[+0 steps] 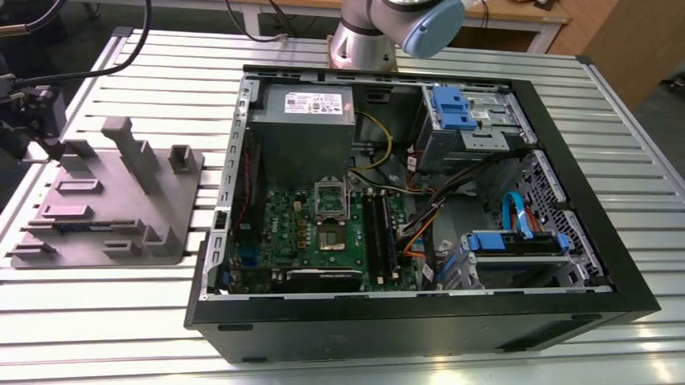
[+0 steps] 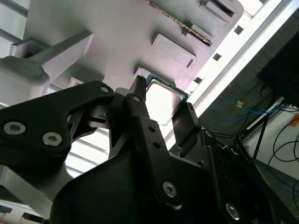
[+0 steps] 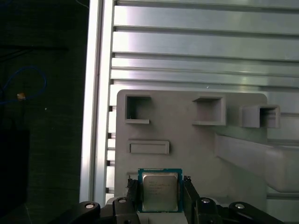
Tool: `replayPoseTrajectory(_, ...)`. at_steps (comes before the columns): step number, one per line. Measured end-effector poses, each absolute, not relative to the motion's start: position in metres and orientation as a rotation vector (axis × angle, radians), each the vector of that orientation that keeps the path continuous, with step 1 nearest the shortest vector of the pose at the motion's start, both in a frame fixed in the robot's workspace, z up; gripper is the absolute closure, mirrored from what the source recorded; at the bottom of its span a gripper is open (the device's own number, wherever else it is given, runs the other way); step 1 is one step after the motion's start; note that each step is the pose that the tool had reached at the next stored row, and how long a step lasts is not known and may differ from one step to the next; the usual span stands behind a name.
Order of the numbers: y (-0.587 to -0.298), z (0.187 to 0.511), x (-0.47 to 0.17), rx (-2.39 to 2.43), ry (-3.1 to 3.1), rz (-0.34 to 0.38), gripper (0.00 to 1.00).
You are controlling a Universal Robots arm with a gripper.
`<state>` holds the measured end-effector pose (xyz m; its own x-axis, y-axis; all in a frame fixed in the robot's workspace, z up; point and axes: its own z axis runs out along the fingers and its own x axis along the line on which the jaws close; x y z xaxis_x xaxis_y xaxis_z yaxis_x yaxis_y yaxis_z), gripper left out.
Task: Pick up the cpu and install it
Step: 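Pick up the cpu and move it towards the insertion slot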
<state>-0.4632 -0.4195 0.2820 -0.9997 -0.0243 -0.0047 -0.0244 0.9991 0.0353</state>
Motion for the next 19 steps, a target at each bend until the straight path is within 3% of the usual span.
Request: replayPoseTrajectory(19, -0.419, 0.2862, -0.4632, -0.038, 3.137, 0.041, 0.53)
